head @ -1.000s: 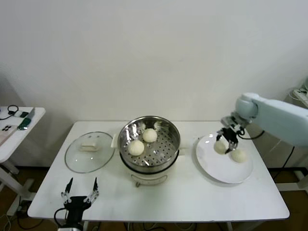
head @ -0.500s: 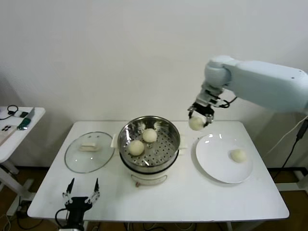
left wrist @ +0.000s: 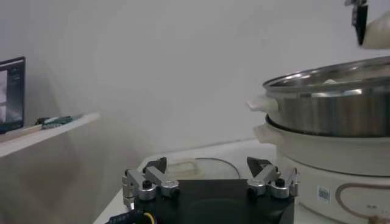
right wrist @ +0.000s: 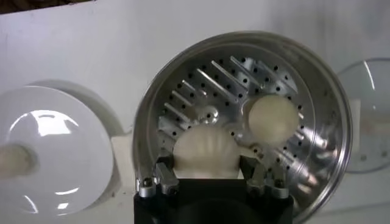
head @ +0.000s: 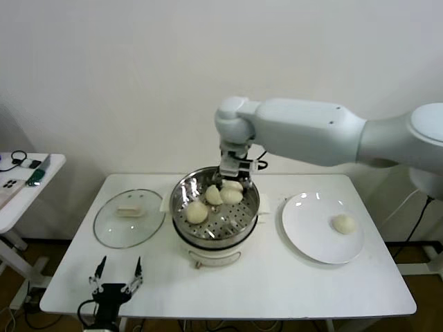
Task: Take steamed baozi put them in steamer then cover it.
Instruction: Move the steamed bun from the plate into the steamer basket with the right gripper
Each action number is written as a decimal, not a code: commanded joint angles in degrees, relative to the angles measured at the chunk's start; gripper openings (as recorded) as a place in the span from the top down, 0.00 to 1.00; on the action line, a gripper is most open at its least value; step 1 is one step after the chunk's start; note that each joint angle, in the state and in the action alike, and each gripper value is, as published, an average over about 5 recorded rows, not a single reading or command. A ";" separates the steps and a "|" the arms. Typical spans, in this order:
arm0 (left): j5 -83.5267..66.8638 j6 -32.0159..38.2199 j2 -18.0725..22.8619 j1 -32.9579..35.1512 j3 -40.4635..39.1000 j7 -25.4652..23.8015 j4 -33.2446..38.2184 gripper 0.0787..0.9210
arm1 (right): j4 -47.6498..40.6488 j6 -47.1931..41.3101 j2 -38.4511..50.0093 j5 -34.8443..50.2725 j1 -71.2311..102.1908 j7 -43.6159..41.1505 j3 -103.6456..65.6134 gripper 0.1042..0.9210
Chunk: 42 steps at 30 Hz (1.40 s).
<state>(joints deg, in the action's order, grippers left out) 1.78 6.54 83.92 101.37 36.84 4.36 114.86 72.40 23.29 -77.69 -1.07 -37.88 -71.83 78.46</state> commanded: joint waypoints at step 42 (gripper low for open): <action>-0.99 0.72 -0.26 0.25 0.60 0.08 -0.97 0.12 | 0.92 3.61 3.40 -3.85 1.28 1.83 -3.40 0.12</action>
<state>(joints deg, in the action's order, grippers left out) 0.75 7.24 83.65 101.66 37.51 4.44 113.88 73.35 27.52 -78.40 -6.66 -32.96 -70.60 76.70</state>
